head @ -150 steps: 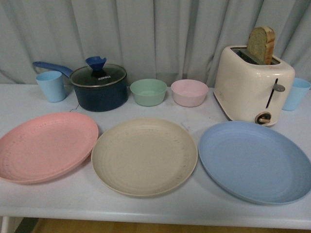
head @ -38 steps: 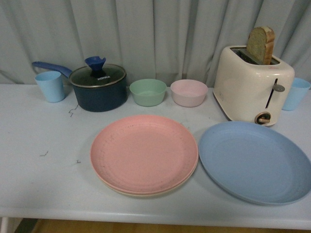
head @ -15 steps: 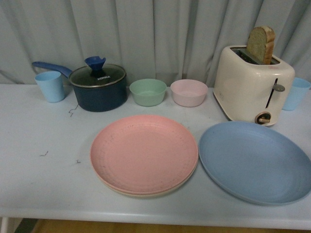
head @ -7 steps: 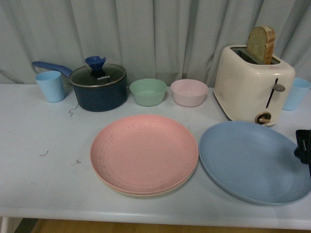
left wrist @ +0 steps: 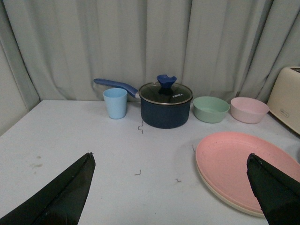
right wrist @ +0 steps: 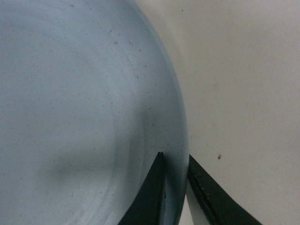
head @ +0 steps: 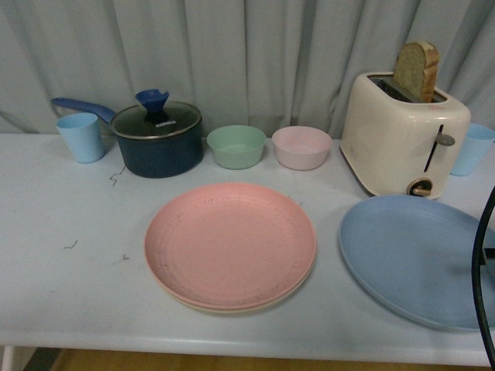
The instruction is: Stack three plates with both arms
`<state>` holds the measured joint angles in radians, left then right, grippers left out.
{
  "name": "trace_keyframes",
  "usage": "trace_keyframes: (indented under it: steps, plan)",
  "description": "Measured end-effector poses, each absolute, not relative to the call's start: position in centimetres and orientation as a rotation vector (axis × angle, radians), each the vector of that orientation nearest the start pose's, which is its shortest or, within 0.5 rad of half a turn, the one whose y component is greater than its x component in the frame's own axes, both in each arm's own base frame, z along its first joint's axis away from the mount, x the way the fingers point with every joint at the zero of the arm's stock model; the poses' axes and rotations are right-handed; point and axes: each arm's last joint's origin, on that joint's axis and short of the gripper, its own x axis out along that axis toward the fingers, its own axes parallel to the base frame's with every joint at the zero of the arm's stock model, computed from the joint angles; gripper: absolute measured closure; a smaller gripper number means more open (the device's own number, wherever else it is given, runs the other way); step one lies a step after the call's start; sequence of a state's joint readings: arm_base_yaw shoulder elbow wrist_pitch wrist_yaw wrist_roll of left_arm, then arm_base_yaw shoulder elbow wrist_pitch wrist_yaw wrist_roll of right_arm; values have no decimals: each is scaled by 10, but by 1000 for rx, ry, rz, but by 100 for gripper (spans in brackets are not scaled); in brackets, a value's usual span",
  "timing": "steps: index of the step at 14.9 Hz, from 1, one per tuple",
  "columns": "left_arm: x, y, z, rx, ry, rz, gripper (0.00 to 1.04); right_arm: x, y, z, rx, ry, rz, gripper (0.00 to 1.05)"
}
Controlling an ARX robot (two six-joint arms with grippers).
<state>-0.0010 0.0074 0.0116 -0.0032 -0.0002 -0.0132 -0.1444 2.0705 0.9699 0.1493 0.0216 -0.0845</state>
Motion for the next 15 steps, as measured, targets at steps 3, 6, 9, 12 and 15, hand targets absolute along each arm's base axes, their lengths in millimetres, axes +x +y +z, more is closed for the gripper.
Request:
trace_keyframes:
  steps: [3, 6, 9, 12, 15]
  plan:
    - [97, 0, 167, -13, -1, -1, 7, 331, -75, 113, 48, 859, -142, 102]
    - [97, 0, 167, -13, -1, -1, 7, 305, -55, 174, 105, 744, -18, 102]
    - [97, 0, 167, -13, -1, -1, 7, 321, -10, 215, 239, 599, 146, 102]
    - [97, 0, 167, -13, -1, -1, 7, 341, 44, 178, 266, 719, 189, 102]
    - [97, 0, 167, -13, -1, -1, 7, 355, 83, 161, 271, 749, 231, 102]
